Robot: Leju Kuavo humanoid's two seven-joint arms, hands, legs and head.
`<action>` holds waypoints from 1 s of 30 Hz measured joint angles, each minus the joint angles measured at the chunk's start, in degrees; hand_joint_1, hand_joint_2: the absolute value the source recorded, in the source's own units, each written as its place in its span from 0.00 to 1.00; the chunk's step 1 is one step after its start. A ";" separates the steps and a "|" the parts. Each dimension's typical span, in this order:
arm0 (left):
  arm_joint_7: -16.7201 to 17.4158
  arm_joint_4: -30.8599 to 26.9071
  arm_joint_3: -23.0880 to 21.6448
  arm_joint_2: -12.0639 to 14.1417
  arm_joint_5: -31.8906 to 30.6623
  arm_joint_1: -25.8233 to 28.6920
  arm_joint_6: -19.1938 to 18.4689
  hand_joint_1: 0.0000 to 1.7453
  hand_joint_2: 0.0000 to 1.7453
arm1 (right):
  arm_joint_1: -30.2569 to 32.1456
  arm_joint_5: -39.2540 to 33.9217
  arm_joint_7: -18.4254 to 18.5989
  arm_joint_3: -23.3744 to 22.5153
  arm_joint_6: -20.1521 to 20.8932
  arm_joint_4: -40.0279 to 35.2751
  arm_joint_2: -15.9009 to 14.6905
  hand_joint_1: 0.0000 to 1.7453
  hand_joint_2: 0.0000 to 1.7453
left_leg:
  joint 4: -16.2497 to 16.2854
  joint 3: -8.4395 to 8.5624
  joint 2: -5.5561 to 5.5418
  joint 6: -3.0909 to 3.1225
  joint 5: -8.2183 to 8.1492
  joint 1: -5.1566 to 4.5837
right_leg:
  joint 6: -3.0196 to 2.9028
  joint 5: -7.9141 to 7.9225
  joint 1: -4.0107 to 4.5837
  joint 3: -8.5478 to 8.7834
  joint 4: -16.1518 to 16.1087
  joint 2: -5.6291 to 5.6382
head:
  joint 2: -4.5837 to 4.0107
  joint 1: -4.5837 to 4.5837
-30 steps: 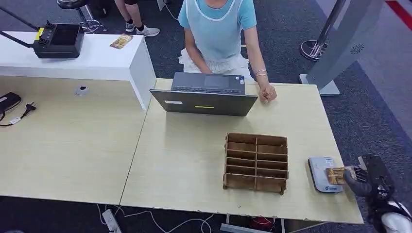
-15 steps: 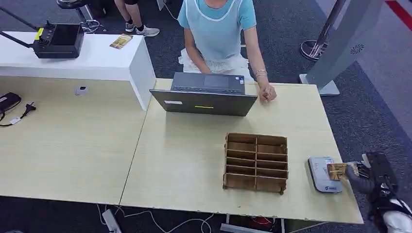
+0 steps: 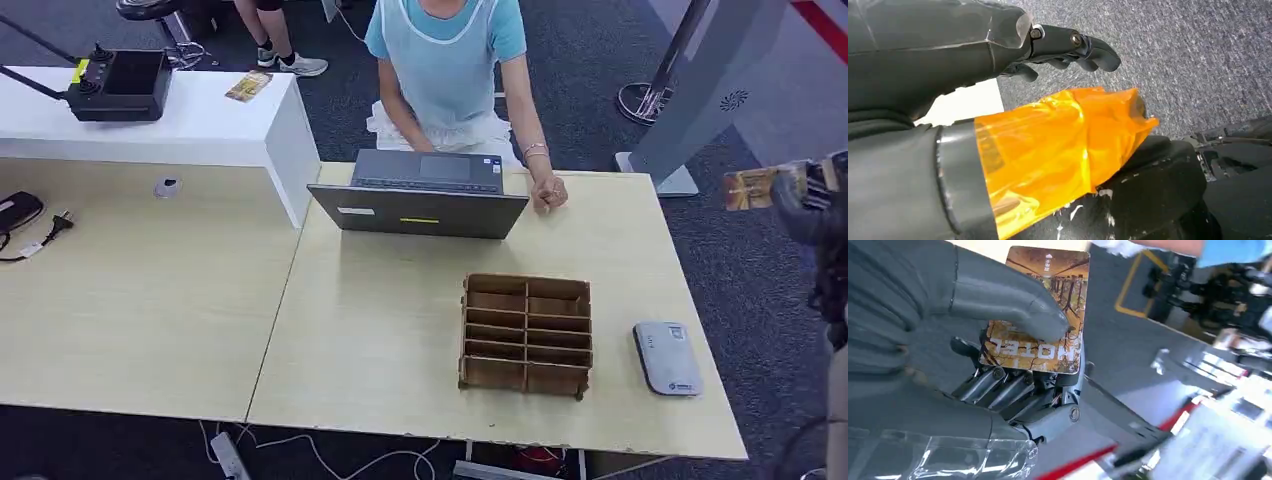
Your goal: Pass the card to the sensor for recognition and then transmit it.
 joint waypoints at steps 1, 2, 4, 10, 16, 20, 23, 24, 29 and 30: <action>0.00 0.00 0.00 0.00 -0.13 -0.03 -0.11 0.00 0.00 | -2.86 2.43 0.39 1.95 -0.87 0.26 0.00 1.00 1.00 | 0.00 -0.02 0.00 -0.02 0.01 0.00 | 0.00 0.00 0.00 0.02 0.02 0.00 | 0.00 0.00; -0.02 0.00 0.00 -0.04 -0.33 -0.06 -0.13 0.00 0.00 | -5.68 5.44 0.78 4.13 -1.92 0.65 0.04 1.00 1.00 | 0.00 -0.02 -0.02 -0.02 0.02 0.01 | 0.00 0.00 0.01 0.00 0.03 -0.01 | 0.00 -0.02; -0.02 0.00 -0.02 -0.13 -0.55 -0.10 -0.31 0.00 0.00 | -11.17 11.15 1.86 8.72 -3.64 1.85 0.61 1.00 1.00 | -0.01 -0.04 -0.01 -0.03 0.02 0.02 | -0.01 0.01 0.01 -0.01 0.06 0.00 | 0.00 0.00; -0.31 0.00 -1.01 -0.28 -1.71 -0.57 -1.01 0.00 0.00 | -26.49 27.76 6.21 23.50 -6.73 7.28 7.15 1.00 1.00 | -0.03 0.00 0.02 -0.10 0.07 0.06 | -0.04 0.02 0.04 -0.11 0.13 0.09 | 0.00 -0.02; 0.44 0.00 -2.93 -0.22 -3.06 -1.03 -2.12 0.00 0.00 | -35.96 38.94 6.29 35.20 -6.34 17.00 14.44 1.00 1.00 | -0.04 -0.03 -0.08 -0.21 0.14 0.13 | -0.05 0.02 0.11 -0.09 0.14 0.00 | 0.00 0.02; 0.70 0.00 -3.63 -0.20 -2.91 -1.12 -2.27 0.00 0.00 | -39.44 42.33 5.92 39.54 -5.57 24.29 17.90 1.00 1.00 | -0.03 -0.04 -0.10 -0.21 0.14 0.11 | -0.05 0.02 0.11 -0.09 0.13 -0.05 | 0.00 0.00; 0.79 0.00 -4.07 -0.20 -2.86 -1.24 -2.34 0.00 0.00 | -40.37 45.88 6.07 42.25 -5.59 29.60 19.45 1.00 1.00 | -0.01 -0.04 -0.13 -0.21 0.14 0.11 | -0.05 0.02 0.10 -0.06 0.10 -0.07 | 0.00 0.02; 0.79 0.00 -4.26 -0.20 -2.84 -1.25 -2.43 0.00 0.00 | -40.45 46.57 6.16 43.08 -5.72 31.26 19.80 1.00 1.00 | 0.00 -0.04 -0.14 -0.21 0.14 0.11 | -0.05 0.03 0.10 -0.06 0.10 -0.08 | 0.00 0.00; 0.79 0.00 -4.66 -0.13 -2.69 -1.25 -2.64 0.00 0.00 | -40.53 47.05 6.49 44.21 -6.23 37.25 20.68 1.00 1.00 | 0.02 -0.04 -0.13 -0.21 0.14 0.10 | -0.05 0.03 0.09 -0.06 0.09 -0.08 | 0.00 0.00; 0.79 0.00 -4.66 -0.11 -2.69 -1.24 -2.64 0.00 0.00 | -40.53 47.01 6.56 44.23 -6.49 38.18 20.70 1.00 1.00 | 0.02 -0.04 -0.13 -0.21 0.14 0.10 | -0.05 0.03 0.09 -0.07 0.09 -0.08 | 0.00 0.02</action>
